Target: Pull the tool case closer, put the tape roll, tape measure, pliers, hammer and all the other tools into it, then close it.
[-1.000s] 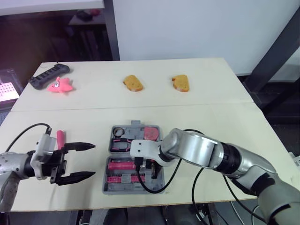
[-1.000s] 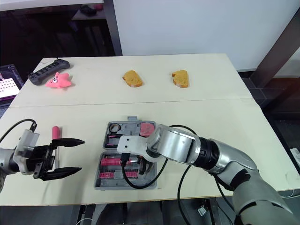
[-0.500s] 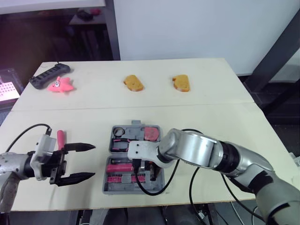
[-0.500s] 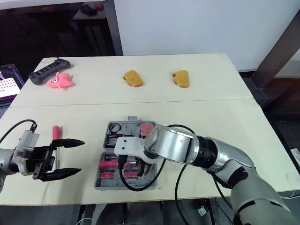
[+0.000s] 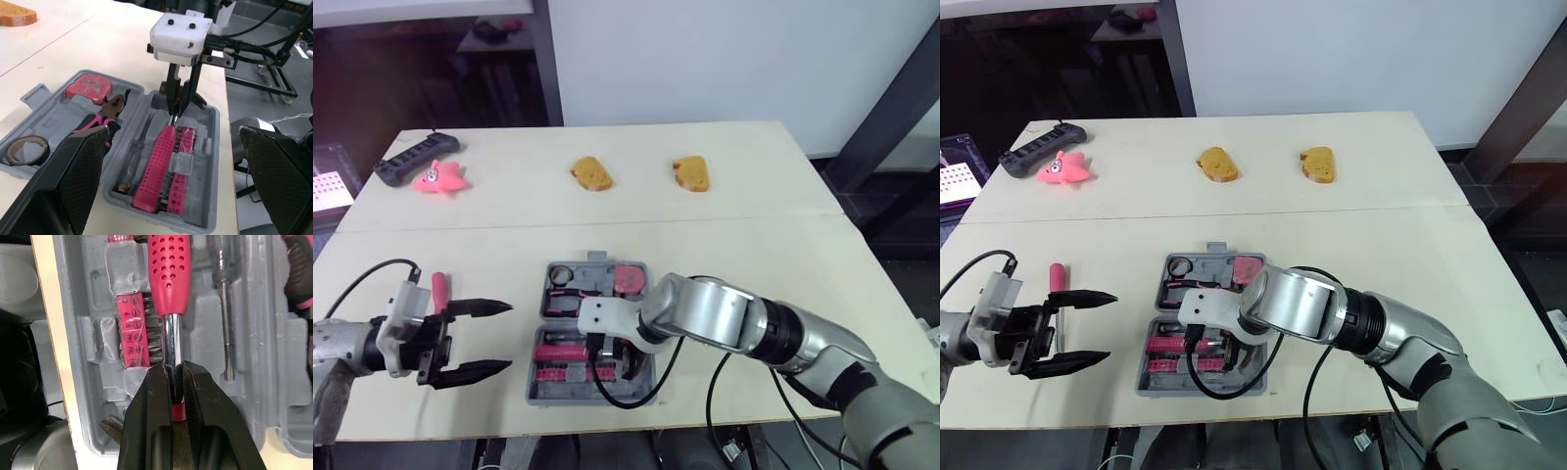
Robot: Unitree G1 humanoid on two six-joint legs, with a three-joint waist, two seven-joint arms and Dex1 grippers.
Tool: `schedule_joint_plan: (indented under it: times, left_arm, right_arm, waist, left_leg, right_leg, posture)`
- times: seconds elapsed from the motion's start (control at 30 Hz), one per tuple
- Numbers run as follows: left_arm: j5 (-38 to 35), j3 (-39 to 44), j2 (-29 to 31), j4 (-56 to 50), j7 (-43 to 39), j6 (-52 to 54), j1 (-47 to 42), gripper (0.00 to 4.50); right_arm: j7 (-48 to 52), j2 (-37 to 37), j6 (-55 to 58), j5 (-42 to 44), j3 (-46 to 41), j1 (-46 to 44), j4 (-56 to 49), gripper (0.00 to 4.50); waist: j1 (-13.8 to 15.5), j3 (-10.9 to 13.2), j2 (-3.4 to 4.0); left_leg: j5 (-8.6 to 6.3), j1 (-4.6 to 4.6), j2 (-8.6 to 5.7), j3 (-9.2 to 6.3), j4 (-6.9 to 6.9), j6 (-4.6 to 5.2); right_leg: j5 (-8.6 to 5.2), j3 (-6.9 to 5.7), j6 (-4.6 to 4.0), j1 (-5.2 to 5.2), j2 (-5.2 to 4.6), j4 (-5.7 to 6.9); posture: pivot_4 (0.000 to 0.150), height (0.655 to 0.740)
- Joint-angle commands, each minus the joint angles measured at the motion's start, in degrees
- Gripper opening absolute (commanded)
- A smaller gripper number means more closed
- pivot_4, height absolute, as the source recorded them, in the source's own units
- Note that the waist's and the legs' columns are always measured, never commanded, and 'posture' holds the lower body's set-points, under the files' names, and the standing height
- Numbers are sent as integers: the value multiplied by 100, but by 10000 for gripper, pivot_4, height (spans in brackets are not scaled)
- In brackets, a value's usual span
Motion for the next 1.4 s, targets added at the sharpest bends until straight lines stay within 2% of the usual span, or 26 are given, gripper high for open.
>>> schedule_joint_plan:
  times: [0.03,0.1,0.17,0.2,0.3,0.33,0.63,0.77,0.83,0.9,1.03,1.23,1.4]
  left_arm:
    - [-122,154,40,-130,-6,7,33,45000]
    - [-121,154,43,-123,-6,8,31,45000]
    - [-122,153,45,-122,-8,11,31,45000]
    - [-126,153,43,-123,-6,14,30,45000]
    - [-128,155,37,-118,-8,13,39,45000]
    - [-127,155,36,-115,-6,12,41,45000]
    - [-137,153,38,-120,12,25,33,45000]
    - [-132,144,43,-125,15,31,31,45000]
    - [-138,140,43,-129,20,41,23,45000]
    - [-138,135,50,-118,16,48,10,45000]
    - [-137,133,61,-103,16,63,-15,45000]
    - [-130,142,50,-114,32,98,-44,45000]
    - [-130,139,42,-131,51,109,-42,45000]
  right_arm:
    - [-68,17,-221,-123,45,8,47,614]
    - [-57,-4,-276,-148,73,27,73,614]
    - [-54,-12,-311,-164,82,41,88,9636]
    - [-58,-11,-331,-177,80,51,96,12461]
    - [-41,-10,-381,-200,48,72,83,28172]
    - [-37,5,-394,-198,6,80,85,31868]
    - [49,2,-556,-117,-400,88,-185,31868]
    - [37,79,-1342,-278,-637,383,-327,31868]
    - [-31,175,-1594,-316,-837,638,-258,26517]
    - [83,192,-2072,-333,-916,944,-271,19179]
    - [180,239,-2783,-485,-935,1490,-100,385]
    - [205,243,-3499,-898,-892,1994,278,385]
    - [276,195,-3654,-1092,-882,2254,485,385]
  waist:
    - [0,0,0]
    - [1,0,0]
    - [1,0,0]
    - [2,0,0]
    - [3,0,0]
    - [4,0,0]
    - [6,0,0]
    - [15,-1,-2]
    - [15,-1,-2]
    - [15,-2,-3]
    - [22,-2,-3]
    - [22,-2,-4]
    - [27,-2,-4]
  left_leg:
    - [0,0,0,0,0,0]
    - [0,0,0,0,0,0]
    - [0,0,0,0,0,0]
    - [0,0,0,0,0,0]
    - [0,-1,0,0,0,0]
    - [0,-1,0,0,0,0]
    - [0,-1,0,0,0,0]
    - [0,-1,0,0,-2,0]
    - [0,-1,0,0,-2,0]
    - [0,-2,0,0,-3,0]
    - [0,-3,0,1,-2,0]
    - [0,-1,0,0,0,0]
    - [0,-2,0,1,-1,-1]
  right_leg:
    - [0,0,0,0,0,0]
    - [0,0,0,0,0,0]
    - [0,0,0,0,0,0]
    - [0,0,0,0,0,0]
    - [0,0,0,0,0,0]
    - [0,0,0,0,0,0]
    - [0,0,0,0,0,-1]
    - [0,0,0,0,0,-1]
    - [0,0,0,0,0,-2]
    - [0,0,0,0,0,-2]
    - [0,0,1,1,0,-2]
    - [0,0,0,1,1,-2]
    - [0,0,0,2,1,-2]
  posture:
    - [1500,7400]
    - [1500,7400]
    - [1500,7400]
    - [1500,7400]
    - [1500,7400]
    - [1500,7400]
    - [1500,7400]
    - [1500,7400]
    - [1500,7400]
    - [1500,7400]
    - [1500,7400]
    - [1500,7400]
    - [1500,7400]
